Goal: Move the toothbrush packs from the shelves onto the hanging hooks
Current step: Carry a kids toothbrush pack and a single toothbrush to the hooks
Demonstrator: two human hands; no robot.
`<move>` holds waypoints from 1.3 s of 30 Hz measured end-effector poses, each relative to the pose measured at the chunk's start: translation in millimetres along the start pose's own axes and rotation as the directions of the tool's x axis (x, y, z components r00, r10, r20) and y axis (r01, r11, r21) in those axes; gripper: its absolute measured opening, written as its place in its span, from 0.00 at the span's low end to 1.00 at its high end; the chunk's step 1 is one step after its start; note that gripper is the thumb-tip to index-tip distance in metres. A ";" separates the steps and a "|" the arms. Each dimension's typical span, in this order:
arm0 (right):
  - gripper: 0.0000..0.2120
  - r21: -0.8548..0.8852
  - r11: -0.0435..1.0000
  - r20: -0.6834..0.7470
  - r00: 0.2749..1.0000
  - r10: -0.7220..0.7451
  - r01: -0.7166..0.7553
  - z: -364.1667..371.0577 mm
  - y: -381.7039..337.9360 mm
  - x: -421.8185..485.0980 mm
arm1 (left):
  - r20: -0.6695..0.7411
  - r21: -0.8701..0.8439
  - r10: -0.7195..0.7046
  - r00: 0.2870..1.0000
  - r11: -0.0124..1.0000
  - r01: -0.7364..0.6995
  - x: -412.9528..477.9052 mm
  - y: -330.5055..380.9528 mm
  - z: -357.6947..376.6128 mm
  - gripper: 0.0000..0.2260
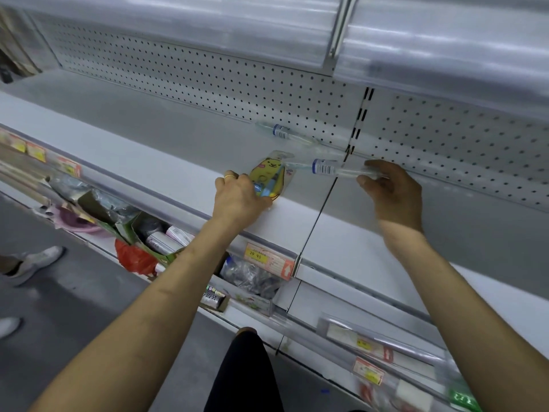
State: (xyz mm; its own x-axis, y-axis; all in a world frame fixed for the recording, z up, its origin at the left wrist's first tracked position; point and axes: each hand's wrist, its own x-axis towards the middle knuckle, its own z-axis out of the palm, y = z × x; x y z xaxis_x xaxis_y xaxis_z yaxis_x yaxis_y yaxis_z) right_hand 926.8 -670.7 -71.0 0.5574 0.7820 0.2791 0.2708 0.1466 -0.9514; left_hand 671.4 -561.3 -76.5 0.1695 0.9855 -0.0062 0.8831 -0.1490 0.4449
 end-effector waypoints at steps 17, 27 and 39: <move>0.12 0.029 0.991 0.009 0.991 0.134 -0.134 -19.7 -20.1 -35.4 | -0.059 -0.137 -0.077 0.995 0.988 0.069 -15.0 6.8 -0.8 0.22; 0.12 0.065 0.980 -0.019 0.981 0.192 -0.190 -23.7 -21.3 -45.9 | -0.036 -0.013 -0.058 0.998 0.998 0.057 -19.3 0.4 -3.4 0.27; 0.14 0.039 0.973 -0.009 0.973 0.230 -0.229 -34.6 -43.8 -69.1 | 0.019 0.133 -0.118 0.993 0.985 0.114 -55.1 9.2 -12.4 0.37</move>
State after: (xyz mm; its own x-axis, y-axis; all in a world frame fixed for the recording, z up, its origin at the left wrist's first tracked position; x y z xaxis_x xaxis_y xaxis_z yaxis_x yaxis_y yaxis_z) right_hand 903.6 -752.1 -44.1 0.6121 0.7889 0.0541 0.1048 -0.0131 -0.9944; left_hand 664.8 -616.0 -60.9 0.0728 0.9945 -0.0757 0.9468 -0.0450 0.3186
